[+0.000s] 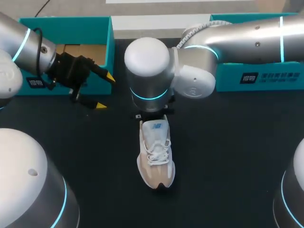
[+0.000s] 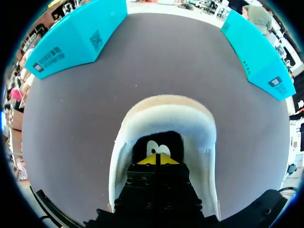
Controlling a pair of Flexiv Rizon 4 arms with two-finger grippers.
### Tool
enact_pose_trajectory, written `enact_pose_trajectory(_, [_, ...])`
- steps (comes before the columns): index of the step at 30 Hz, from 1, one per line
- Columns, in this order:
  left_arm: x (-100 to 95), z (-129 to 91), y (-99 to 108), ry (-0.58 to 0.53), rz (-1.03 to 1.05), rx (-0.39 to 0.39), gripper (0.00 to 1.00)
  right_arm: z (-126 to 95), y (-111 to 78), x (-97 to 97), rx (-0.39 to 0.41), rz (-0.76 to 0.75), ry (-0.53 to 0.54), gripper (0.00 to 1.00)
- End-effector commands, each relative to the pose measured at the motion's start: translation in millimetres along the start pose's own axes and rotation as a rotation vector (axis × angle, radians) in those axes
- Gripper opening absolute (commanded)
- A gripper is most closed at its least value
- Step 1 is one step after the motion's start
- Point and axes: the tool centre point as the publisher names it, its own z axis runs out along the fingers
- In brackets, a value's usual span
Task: Take the shoe out of the shoebox, open the shoe tongue, remove and reinsert the insole, then place the shoe into the shoebox
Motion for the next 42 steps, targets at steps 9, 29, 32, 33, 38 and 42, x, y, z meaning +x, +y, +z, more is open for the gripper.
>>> enact_pose_trajectory(9, [1.4, -0.5, -0.5, -0.001, 0.000, -0.002, 1.00, -33.7, 6.4, -4.3, -0.055, -0.007, -0.056, 0.00])
enact_pose_trajectory(29, [1.4, -0.5, -0.5, -0.001, 0.000, -0.002, 1.00, -0.2, 10.0, 2.4, -0.044, -0.033, -0.021, 0.00])
enact_pose_trajectory(32, [1.4, -0.5, -0.5, -0.001, 0.000, -0.002, 1.00, -20.1, 5.1, -0.8, -0.023, -0.025, -0.025, 0.00])
enact_pose_trajectory(33, [1.4, -0.5, -0.5, -0.001, 0.000, -0.002, 1.00, -26.8, 3.6, -0.9, -0.006, -0.030, -0.022, 0.00])
enact_pose_trajectory(38, [1.4, -0.5, -0.5, -0.001, 0.000, -0.002, 1.00, -55.6, -6.5, 4.5, 0.154, -0.053, 0.015, 0.00])
enact_pose_trajectory(42, [1.4, -0.5, -0.5, -0.001, 0.000, -0.002, 1.00, -68.0, -18.7, 3.8, 0.238, -0.035, 0.047, 0.00])
